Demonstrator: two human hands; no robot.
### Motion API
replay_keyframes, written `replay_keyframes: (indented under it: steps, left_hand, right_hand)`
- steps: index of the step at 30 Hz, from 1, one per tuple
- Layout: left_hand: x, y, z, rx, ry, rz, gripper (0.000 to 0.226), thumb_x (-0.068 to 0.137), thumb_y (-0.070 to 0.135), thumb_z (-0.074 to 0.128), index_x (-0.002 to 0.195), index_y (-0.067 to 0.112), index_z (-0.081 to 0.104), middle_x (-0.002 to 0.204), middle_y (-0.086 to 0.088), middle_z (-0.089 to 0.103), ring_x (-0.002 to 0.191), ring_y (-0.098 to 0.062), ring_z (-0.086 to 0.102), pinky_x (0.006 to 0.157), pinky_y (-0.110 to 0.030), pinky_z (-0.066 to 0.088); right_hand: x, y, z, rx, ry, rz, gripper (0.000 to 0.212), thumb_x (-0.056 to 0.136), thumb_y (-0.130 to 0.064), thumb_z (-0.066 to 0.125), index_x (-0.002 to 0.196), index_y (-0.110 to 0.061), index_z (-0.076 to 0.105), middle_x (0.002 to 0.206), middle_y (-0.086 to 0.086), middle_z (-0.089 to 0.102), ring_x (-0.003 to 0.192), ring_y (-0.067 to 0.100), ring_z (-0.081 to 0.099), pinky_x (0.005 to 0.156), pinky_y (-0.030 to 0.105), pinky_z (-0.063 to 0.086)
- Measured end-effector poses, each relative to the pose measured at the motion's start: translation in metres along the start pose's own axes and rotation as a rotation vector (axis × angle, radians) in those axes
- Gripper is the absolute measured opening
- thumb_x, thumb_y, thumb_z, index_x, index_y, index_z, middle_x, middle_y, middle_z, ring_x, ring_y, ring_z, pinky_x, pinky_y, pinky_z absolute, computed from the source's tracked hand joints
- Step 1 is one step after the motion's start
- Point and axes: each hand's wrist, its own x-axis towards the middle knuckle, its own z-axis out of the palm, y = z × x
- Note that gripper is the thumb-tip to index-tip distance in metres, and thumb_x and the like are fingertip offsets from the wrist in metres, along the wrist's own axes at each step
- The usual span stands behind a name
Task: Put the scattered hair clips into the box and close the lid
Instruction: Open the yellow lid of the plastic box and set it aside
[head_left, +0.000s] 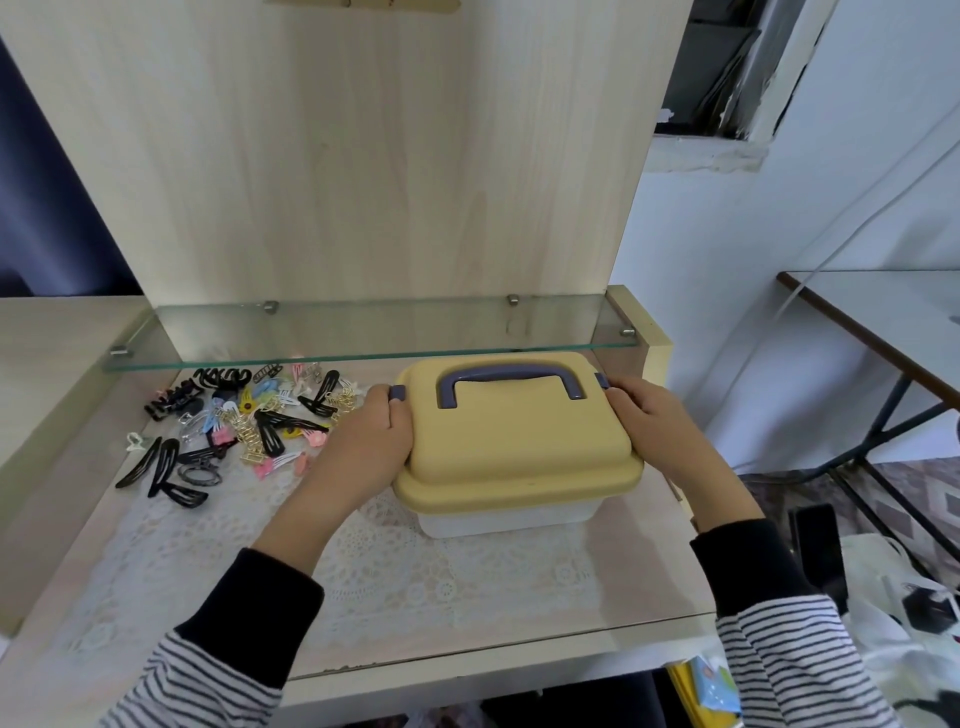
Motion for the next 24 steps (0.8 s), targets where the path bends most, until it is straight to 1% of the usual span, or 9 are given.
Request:
replay_keyframes:
  steps: [4, 7, 12, 15, 17, 18, 21, 23, 24]
  left_hand:
    - [0.004, -0.004, 0.0, -0.02, 0.001, -0.031, 0.028, 0.102, 0.026, 0.026, 0.117, 0.017, 0.048, 0.095, -0.006, 0.059, 0.091, -0.026, 0.056, 0.079, -0.037, 0.045]
    - [0.004, -0.017, 0.003, -0.215, -0.006, -0.116, 0.025, 0.099, 0.018, 0.027, 0.112, 0.023, 0.048, 0.1, -0.005, 0.059, 0.095, -0.027, 0.058, 0.088, -0.045, 0.051]
    - [-0.001, -0.027, 0.016, -0.47, -0.052, -0.2, 0.028, 0.102, 0.02, 0.027, 0.111, 0.027, 0.053, 0.102, -0.005, 0.064, 0.091, -0.023, 0.063, 0.074, -0.04, 0.056]
    - [0.003, -0.026, 0.012, -0.513, -0.111, -0.249, 0.028, 0.102, 0.019, 0.03, 0.114, 0.028, 0.053, 0.101, -0.005, 0.064, 0.085, -0.02, 0.062, 0.063, -0.032, 0.051]
    - [0.008, -0.025, 0.006, -0.532, -0.145, -0.286, 0.03, 0.1, 0.015, 0.034, 0.119, 0.025, 0.055, 0.107, -0.008, 0.063, 0.087, -0.021, 0.06, 0.068, -0.033, 0.051]
    - [0.011, -0.026, 0.002, -0.545, -0.145, -0.295, 0.032, 0.099, 0.017, 0.037, 0.125, 0.023, 0.054, 0.115, -0.008, 0.061, 0.096, -0.022, 0.059, 0.078, -0.036, 0.052]
    - [0.015, -0.021, -0.004, -0.548, -0.093, -0.246, 0.049, 0.095, 0.046, 0.042, 0.141, 0.031, 0.043, 0.14, 0.006, 0.046, 0.127, -0.018, 0.045, 0.108, -0.044, 0.037]
    - [0.012, -0.014, 0.0, -0.547, -0.075, -0.185, 0.055, 0.088, 0.056, 0.045, 0.139, 0.036, 0.043, 0.139, 0.012, 0.045, 0.128, -0.013, 0.043, 0.107, -0.043, 0.037]
    - [0.009, -0.008, 0.004, -0.563, -0.082, -0.155, 0.052, 0.089, 0.055, 0.046, 0.137, 0.036, 0.044, 0.137, 0.01, 0.049, 0.123, -0.014, 0.048, 0.1, -0.039, 0.042]
  right_hand:
    - [0.002, 0.002, -0.002, -0.045, -0.032, -0.011, 0.033, 0.1, -0.028, 0.036, 0.115, -0.019, 0.064, 0.1, 0.0, 0.067, 0.095, 0.02, 0.059, 0.074, 0.027, 0.042]
    - [0.002, 0.001, -0.002, -0.02, -0.039, -0.015, 0.032, 0.101, -0.026, 0.036, 0.113, -0.018, 0.064, 0.098, 0.003, 0.067, 0.093, 0.022, 0.059, 0.076, 0.031, 0.045]
    - [0.001, -0.001, 0.0, 0.024, -0.034, 0.026, 0.03, 0.1, -0.029, 0.037, 0.116, -0.02, 0.061, 0.102, 0.0, 0.065, 0.097, 0.018, 0.058, 0.084, 0.033, 0.046]
    - [0.0, -0.002, 0.0, 0.064, -0.04, 0.064, 0.029, 0.1, -0.031, 0.039, 0.118, -0.022, 0.058, 0.105, -0.003, 0.064, 0.099, 0.016, 0.058, 0.087, 0.034, 0.048]
    - [-0.001, -0.004, 0.0, 0.089, -0.05, 0.084, 0.028, 0.099, -0.033, 0.04, 0.118, -0.022, 0.057, 0.106, -0.004, 0.063, 0.101, 0.015, 0.058, 0.089, 0.036, 0.049]
    - [-0.001, -0.005, 0.0, 0.107, -0.052, 0.094, 0.027, 0.099, -0.033, 0.041, 0.117, -0.022, 0.057, 0.106, -0.004, 0.063, 0.101, 0.015, 0.058, 0.089, 0.036, 0.049]
    - [0.0, -0.009, -0.001, 0.166, -0.056, 0.133, 0.025, 0.098, -0.034, 0.043, 0.112, -0.02, 0.058, 0.106, -0.001, 0.062, 0.099, 0.016, 0.058, 0.083, 0.032, 0.047]
    - [-0.001, -0.01, -0.001, 0.19, -0.056, 0.136, 0.026, 0.098, -0.036, 0.044, 0.11, -0.018, 0.059, 0.103, 0.0, 0.063, 0.094, 0.016, 0.058, 0.077, 0.029, 0.046]
    - [-0.002, -0.01, -0.001, 0.199, -0.058, 0.134, 0.028, 0.097, -0.039, 0.045, 0.109, -0.017, 0.059, 0.1, 0.0, 0.063, 0.09, 0.016, 0.058, 0.074, 0.028, 0.046]
